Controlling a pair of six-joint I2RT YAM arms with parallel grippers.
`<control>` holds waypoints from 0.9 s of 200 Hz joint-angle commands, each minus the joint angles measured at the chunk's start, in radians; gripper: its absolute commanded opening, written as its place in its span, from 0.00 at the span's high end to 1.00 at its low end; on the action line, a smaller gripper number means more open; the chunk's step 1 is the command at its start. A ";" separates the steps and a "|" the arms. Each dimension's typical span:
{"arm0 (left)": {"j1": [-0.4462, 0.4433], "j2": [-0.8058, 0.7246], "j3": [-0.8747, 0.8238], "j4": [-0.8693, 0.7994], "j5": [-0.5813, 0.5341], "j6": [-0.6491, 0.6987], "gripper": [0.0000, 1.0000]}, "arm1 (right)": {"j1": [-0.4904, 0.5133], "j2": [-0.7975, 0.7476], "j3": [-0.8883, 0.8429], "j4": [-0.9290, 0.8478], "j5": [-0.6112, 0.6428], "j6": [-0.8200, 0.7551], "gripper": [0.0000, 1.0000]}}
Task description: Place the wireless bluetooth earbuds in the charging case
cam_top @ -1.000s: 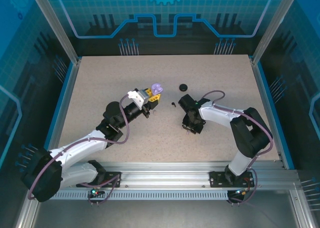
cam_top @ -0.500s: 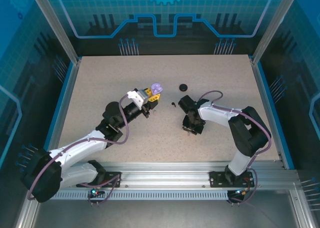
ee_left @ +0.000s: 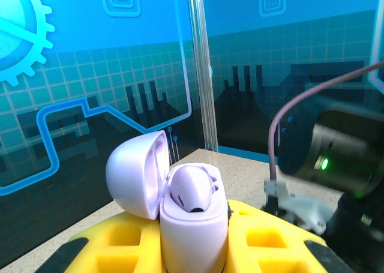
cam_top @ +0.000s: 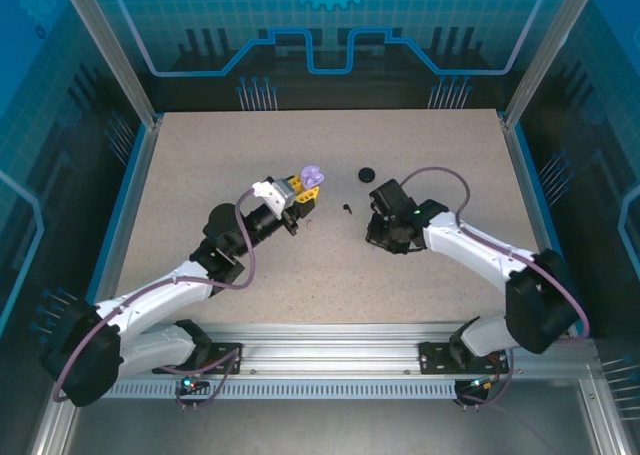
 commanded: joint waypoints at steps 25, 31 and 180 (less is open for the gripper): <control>-0.005 -0.002 0.052 0.013 0.016 -0.009 1.00 | -0.027 -0.130 0.168 0.047 -0.017 -0.177 0.78; -0.005 0.000 0.058 0.014 0.018 -0.008 1.00 | -0.032 -0.137 0.194 0.047 -0.024 -0.194 0.78; -0.007 0.128 0.154 0.043 0.048 0.001 1.00 | -0.048 -0.152 0.436 0.296 -0.310 -0.340 0.78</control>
